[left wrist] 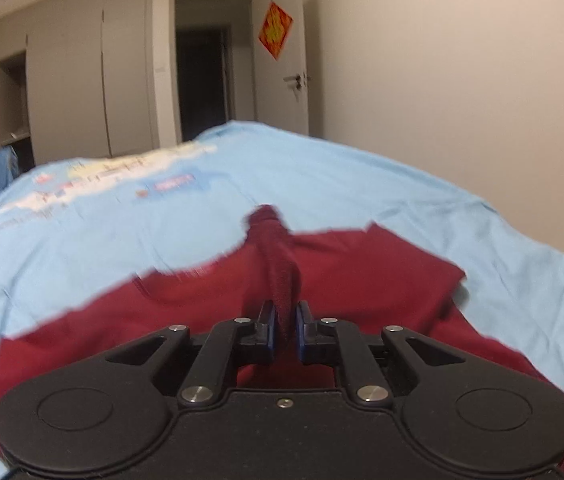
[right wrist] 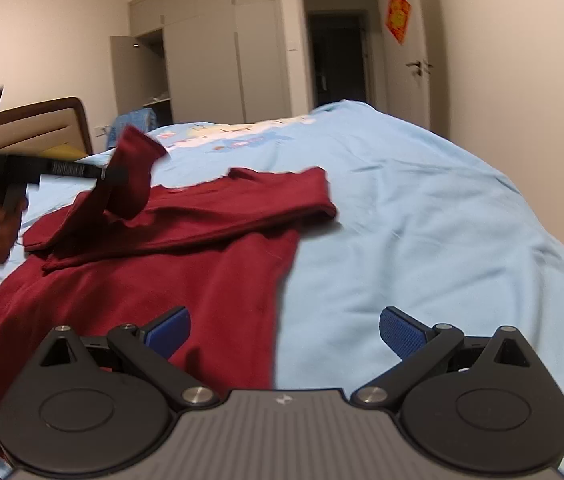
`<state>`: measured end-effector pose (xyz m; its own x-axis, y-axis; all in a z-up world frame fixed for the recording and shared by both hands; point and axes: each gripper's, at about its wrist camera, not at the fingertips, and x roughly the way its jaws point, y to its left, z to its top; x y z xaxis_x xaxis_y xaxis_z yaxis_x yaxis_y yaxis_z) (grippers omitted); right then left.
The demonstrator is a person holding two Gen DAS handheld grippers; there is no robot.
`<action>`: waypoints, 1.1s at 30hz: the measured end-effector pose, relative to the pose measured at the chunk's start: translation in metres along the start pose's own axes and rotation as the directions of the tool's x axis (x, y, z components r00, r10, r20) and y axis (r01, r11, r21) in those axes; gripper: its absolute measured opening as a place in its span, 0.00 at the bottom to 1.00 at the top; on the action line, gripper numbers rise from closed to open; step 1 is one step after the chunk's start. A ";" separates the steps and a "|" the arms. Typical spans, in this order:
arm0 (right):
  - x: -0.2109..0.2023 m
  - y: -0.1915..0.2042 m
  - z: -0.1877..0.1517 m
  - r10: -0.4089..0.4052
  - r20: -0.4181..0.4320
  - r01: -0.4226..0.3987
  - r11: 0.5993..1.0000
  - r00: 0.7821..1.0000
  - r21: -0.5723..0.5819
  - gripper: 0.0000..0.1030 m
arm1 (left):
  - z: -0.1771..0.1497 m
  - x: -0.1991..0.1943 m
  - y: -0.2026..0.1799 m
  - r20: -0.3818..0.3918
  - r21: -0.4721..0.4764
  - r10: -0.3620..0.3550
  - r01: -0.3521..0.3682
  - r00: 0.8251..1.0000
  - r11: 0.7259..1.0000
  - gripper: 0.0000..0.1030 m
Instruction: Fold small clothes
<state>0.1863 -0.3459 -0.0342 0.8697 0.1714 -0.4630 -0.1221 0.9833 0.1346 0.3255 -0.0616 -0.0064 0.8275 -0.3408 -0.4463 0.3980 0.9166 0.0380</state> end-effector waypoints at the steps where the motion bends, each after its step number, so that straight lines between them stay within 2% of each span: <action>1: -0.001 -0.003 -0.002 -0.005 -0.005 0.005 1.000 1.000 0.010 1.00 | -0.007 0.001 -0.001 -0.013 -0.004 -0.013 0.013 1.000 1.000 0.18; 2: -0.001 -0.005 -0.004 -0.008 -0.010 0.009 1.000 1.000 0.019 1.00 | -0.010 -0.001 -0.009 -0.023 -0.010 -0.020 0.019 1.000 1.000 0.20; 5: 0.000 -0.008 -0.007 -0.010 -0.019 0.011 0.999 1.000 0.042 1.00 | -0.013 -0.006 -0.008 -0.047 -0.039 -0.075 0.074 0.996 0.997 0.43; 7: 0.003 -0.007 -0.007 -0.004 -0.019 0.005 0.999 1.000 0.050 1.00 | -0.017 -0.014 -0.004 -0.034 -0.048 -0.095 0.093 0.995 0.994 0.70; 9: 0.005 -0.004 -0.005 0.005 -0.013 -0.004 0.999 1.000 0.047 1.00 | -0.011 -0.023 -0.002 -0.014 -0.050 -0.085 0.084 0.996 0.995 0.81; 10: 0.005 -0.001 -0.005 0.010 -0.009 -0.009 0.999 1.000 0.044 1.00 | -0.005 -0.029 -0.003 -0.007 -0.052 -0.071 0.070 0.997 0.996 0.84; 14: 0.011 0.008 0.003 0.046 0.010 -0.046 0.998 0.999 0.042 1.00 | -0.005 -0.055 0.016 0.001 -0.075 0.018 -0.018 1.000 0.997 0.92; 17: 0.020 0.015 0.012 0.101 0.016 -0.102 0.993 0.995 0.068 1.00 | -0.013 -0.075 0.036 0.000 -0.084 0.149 -0.149 0.989 0.985 0.97; 20: 0.035 0.020 0.025 0.180 0.025 -0.182 0.978 0.983 0.106 1.00 | -0.026 -0.086 0.058 -0.047 -0.069 0.277 -0.280 0.960 0.958 0.97; 22: 0.049 0.026 0.036 0.228 0.031 -0.230 0.965 0.973 0.124 1.00 | -0.035 -0.090 0.074 -0.090 -0.060 0.352 -0.358 0.932 0.932 0.97; 25: 0.073 0.038 0.051 0.264 0.023 -0.264 0.952 0.964 0.157 0.99 | -0.048 -0.093 0.094 -0.149 -0.030 0.450 -0.459 0.880 0.888 0.97; 26: 0.081 0.043 0.055 0.278 0.022 -0.277 0.946 0.960 0.167 0.99 | -0.052 -0.094 0.099 -0.164 -0.026 0.473 -0.483 0.866 0.875 0.97; 28: 0.097 0.054 0.062 0.302 0.021 -0.301 0.938 0.953 0.173 0.96 | -0.058 -0.097 0.108 -0.181 -0.037 0.489 -0.503 0.853 0.864 0.97; 31: 0.123 0.069 0.072 0.288 -0.006 -0.283 0.945 0.958 0.163 0.87 | -0.062 -0.099 0.117 -0.190 -0.064 0.490 -0.509 0.851 0.859 0.97; 33: 0.138 0.074 0.075 0.270 -0.032 -0.261 0.951 0.962 0.166 0.75 | -0.065 -0.100 0.119 -0.188 -0.069 0.492 -0.511 0.850 0.857 0.97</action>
<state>0.3332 -0.2536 -0.0223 0.7888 0.4325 -0.4368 -0.2639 0.8800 0.3948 0.2640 0.0949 -0.0157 0.8246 0.2009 -0.5288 -0.1098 0.9739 0.1988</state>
